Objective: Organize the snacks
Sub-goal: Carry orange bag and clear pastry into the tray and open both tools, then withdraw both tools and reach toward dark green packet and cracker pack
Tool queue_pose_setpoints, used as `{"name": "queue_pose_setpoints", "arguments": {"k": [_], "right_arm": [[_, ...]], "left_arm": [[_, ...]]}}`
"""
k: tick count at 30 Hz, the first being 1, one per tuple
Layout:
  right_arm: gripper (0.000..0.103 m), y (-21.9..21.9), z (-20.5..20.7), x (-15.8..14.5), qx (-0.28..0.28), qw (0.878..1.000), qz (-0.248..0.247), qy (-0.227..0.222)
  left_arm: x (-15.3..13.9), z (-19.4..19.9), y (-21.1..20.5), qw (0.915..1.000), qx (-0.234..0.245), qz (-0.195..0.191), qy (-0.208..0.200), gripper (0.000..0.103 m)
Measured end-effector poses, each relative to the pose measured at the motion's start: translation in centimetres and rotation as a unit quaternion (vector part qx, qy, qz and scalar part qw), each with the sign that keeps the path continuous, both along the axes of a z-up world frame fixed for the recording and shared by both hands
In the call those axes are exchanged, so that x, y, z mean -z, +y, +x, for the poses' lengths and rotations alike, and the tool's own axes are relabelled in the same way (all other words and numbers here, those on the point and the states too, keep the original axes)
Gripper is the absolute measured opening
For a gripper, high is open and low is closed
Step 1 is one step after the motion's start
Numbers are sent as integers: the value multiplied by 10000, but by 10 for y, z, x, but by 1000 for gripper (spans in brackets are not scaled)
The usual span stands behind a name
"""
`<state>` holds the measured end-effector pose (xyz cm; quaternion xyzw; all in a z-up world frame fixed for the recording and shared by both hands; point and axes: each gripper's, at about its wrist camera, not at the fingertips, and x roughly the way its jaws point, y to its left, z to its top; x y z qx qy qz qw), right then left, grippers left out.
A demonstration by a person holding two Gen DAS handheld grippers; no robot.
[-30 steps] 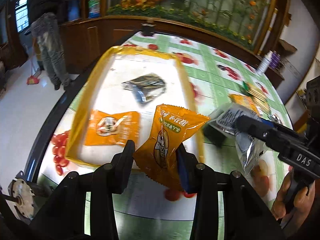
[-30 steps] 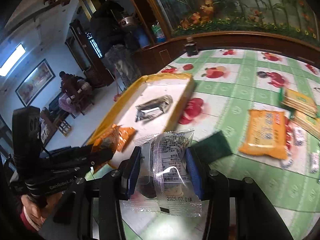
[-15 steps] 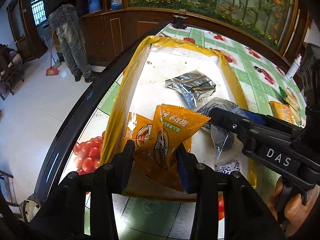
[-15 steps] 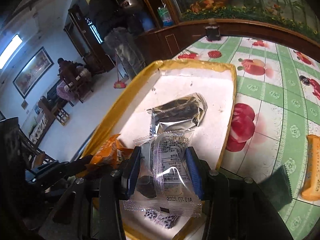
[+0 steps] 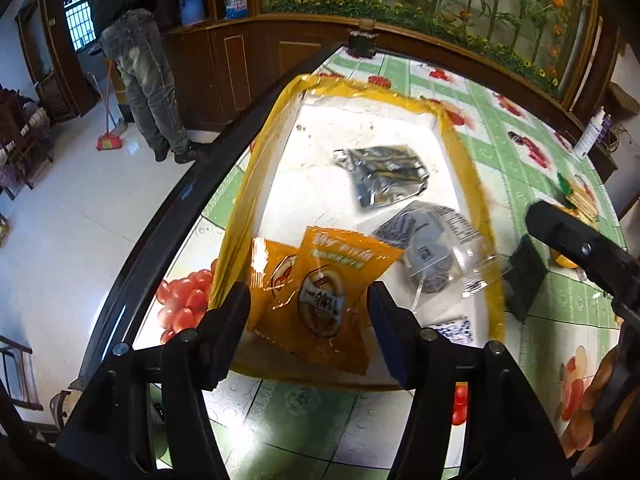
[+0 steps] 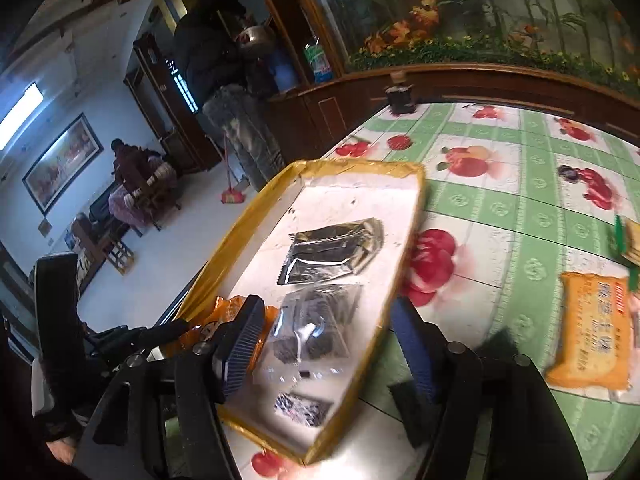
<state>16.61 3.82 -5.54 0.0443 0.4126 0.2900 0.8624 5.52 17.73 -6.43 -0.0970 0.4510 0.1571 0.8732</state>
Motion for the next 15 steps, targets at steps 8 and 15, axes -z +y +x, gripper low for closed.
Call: {"name": "queue_pose_setpoints", "arguments": {"k": [8,15], "right_arm": [[75,-109,-38,-13,972,9950,184,-140],[75,-191,-65,-2,1834,9827,248,76]], "left_arm": [[-25,-4,-32,9986,390,-108,-331,66],[-25,1,-80,9955,895,-131,-287,66]]}}
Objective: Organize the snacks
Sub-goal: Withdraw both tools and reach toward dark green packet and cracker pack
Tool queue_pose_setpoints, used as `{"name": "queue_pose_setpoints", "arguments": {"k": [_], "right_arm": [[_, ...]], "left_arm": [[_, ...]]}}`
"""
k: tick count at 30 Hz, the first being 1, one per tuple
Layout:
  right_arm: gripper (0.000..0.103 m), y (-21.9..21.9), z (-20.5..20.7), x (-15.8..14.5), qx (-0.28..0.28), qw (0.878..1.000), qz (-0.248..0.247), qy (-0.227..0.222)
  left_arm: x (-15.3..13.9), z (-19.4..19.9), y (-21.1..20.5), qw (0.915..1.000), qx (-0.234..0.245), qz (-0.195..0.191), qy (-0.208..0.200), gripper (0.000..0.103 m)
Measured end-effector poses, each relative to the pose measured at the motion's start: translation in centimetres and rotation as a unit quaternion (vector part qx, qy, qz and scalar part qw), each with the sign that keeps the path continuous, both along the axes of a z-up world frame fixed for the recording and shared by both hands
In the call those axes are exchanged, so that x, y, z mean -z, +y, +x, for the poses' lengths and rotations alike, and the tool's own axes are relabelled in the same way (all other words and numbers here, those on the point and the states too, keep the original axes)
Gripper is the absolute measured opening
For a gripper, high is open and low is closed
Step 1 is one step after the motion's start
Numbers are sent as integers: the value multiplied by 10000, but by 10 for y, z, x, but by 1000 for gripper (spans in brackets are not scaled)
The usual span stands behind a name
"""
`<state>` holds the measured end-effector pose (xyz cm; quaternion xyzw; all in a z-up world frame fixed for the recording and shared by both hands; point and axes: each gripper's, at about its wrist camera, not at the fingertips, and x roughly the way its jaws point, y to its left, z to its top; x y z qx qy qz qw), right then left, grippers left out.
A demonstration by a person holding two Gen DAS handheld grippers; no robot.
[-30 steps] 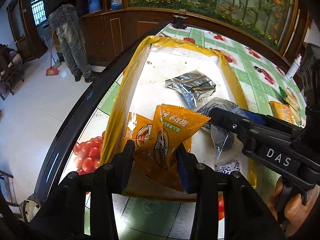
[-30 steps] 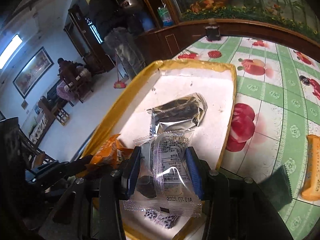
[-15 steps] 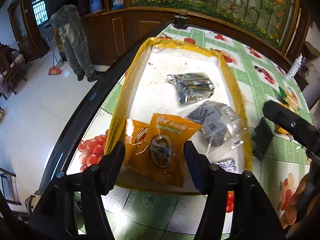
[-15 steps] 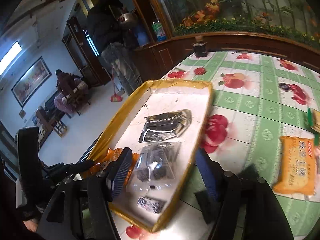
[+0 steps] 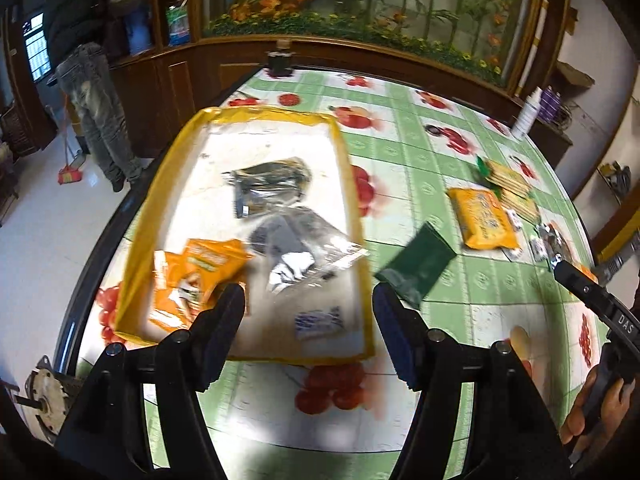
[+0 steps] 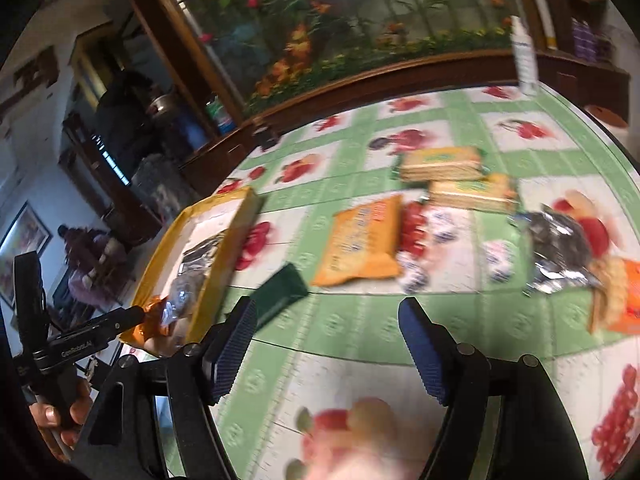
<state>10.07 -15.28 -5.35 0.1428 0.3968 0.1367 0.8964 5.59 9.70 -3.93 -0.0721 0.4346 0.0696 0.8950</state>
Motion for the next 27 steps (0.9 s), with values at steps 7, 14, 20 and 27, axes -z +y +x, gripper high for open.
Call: {"name": "queue_pose_setpoints", "arguments": {"k": [7,14,20,27], "right_arm": [[76,-24,-20,2,265,9996,-106,4],[82,-24,-33,-5,533,9956,-771,-51],[89,-36,-46,-10,946,9865,-1331,-95],[89,-65,-58,-4,836,9897,-1158,-78]], "left_arm": [[-1,-5,-37,9993,356,68,34,66],[-1,-8,-69,9977,618,261,65,66],[2,-9,-91,9961,748,441,135,66],[10,-5,-109,9927,964,684,253,66]]}}
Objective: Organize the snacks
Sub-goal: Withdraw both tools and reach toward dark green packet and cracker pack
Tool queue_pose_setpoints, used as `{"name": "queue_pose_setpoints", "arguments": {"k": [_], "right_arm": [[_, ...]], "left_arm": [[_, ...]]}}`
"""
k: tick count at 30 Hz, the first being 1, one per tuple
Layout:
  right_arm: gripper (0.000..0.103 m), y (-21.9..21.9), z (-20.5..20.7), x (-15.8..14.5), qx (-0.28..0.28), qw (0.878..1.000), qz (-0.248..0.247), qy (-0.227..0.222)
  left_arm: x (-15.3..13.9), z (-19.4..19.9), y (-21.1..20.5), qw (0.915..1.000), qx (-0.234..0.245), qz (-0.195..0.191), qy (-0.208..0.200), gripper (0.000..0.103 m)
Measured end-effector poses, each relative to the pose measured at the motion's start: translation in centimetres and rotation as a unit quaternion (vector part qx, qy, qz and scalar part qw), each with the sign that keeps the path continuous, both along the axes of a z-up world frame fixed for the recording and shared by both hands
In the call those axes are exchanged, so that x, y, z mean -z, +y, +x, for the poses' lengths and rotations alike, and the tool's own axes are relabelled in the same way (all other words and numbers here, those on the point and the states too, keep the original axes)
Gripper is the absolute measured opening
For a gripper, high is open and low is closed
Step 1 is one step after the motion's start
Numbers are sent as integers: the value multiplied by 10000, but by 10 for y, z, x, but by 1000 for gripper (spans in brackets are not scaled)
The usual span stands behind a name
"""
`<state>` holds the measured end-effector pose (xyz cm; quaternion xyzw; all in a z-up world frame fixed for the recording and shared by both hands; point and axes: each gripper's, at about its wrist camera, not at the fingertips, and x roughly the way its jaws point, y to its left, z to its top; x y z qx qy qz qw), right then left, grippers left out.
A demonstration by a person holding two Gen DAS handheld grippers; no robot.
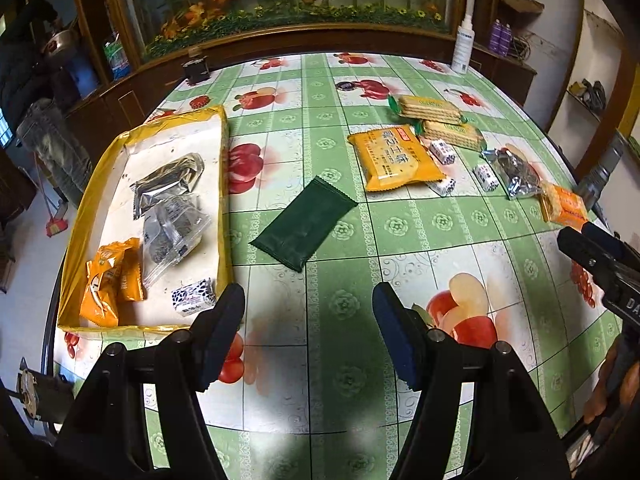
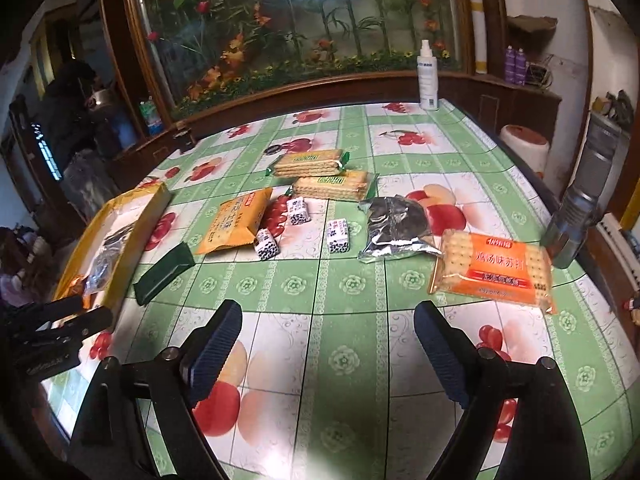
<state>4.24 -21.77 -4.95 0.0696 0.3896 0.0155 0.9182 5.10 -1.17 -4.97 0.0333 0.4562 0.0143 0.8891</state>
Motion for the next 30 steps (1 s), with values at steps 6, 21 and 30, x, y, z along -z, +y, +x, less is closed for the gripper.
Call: {"name": "queue_pose_setpoints", "arguments": {"k": [6,21,30], "right_arm": [[90,-36,-3,8,-637,9978,-102,159],[90,-85,43,11,-1874,9708,-1037,1079],[90,-99,89,32,-2408,9435,-1535,1679]], "left_arm": [[5,13,-1,9991,335,271,21,66],[28,73,-11,9836,1433,970,502,65],[44,102,-1,9741,1936,591,1009,65]]}}
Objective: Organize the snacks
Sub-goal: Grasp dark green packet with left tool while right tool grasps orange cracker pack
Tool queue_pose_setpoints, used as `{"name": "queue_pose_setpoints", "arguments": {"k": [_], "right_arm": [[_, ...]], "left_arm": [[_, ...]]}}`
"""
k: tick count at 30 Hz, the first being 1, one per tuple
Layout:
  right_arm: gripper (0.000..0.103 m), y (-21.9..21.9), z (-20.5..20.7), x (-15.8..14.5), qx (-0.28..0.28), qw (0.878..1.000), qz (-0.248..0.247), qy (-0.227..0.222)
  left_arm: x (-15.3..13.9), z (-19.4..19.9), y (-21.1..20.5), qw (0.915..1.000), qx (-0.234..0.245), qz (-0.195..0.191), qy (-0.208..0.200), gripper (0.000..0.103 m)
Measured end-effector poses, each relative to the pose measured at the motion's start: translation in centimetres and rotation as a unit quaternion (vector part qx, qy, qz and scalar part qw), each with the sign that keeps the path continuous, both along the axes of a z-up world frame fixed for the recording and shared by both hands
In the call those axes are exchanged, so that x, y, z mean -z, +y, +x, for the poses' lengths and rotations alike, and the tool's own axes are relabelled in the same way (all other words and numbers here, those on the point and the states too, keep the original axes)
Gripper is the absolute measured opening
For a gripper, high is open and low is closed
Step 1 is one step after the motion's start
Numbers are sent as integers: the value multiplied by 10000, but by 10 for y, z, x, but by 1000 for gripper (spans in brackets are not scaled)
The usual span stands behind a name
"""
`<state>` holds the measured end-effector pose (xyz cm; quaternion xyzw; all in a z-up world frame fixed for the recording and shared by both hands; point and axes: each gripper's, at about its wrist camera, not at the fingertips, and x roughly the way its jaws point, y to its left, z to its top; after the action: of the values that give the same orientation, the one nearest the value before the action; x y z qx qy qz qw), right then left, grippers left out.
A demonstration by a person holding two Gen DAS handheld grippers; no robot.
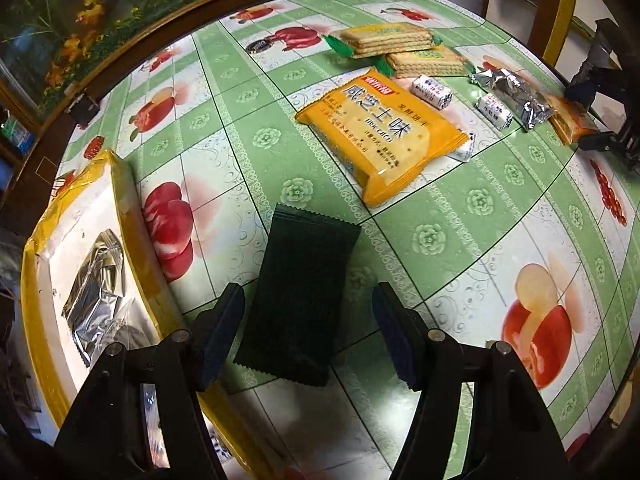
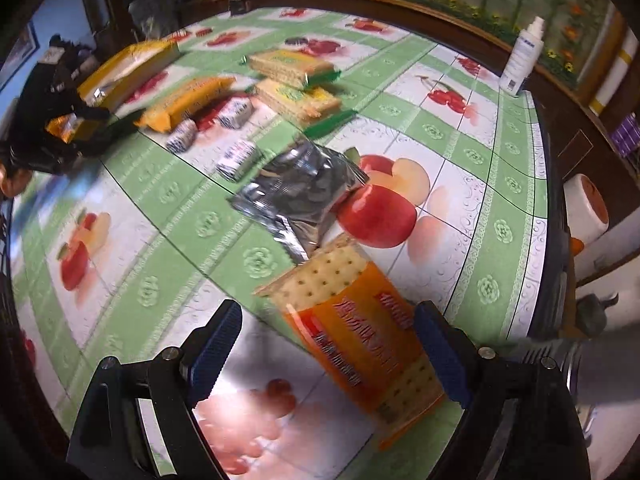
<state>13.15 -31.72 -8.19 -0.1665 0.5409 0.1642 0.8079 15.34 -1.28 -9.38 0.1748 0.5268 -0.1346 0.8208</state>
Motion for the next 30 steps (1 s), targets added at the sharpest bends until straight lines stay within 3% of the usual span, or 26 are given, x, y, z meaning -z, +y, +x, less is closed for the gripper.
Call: {"name": "queue_pose_setpoints", "arguments": {"k": [3,5,8,10,14,24,30], "right_arm": [[89,-3,12,15,-83,9995,-136,279],[92,-7,16,19,3,9988,137,469],[88,-5,12,18,75,9992,128,377],[83,-4,6,16,184,9993,186,283],[57,3,-12,10,418,9986,294,96],[56,44,-44,10,1139,9922,502,-77],[56,73,-63,7,1294,9890,683,-235]], "left_arm": [[2,8,5,9997,-37,-208,158,67],[4,13,8,9991,-151,-327,237,69],[4,13,10,9981,-266,-503,247,63],[3,6,8,9974,-237,-643,231,43],[2,-9,2,9983,-252,-527,72,43],[-5,-51,-16,9974,-579,-307,-307,42],[-18,-67,-14,9945,-795,-473,-498,42]]}}
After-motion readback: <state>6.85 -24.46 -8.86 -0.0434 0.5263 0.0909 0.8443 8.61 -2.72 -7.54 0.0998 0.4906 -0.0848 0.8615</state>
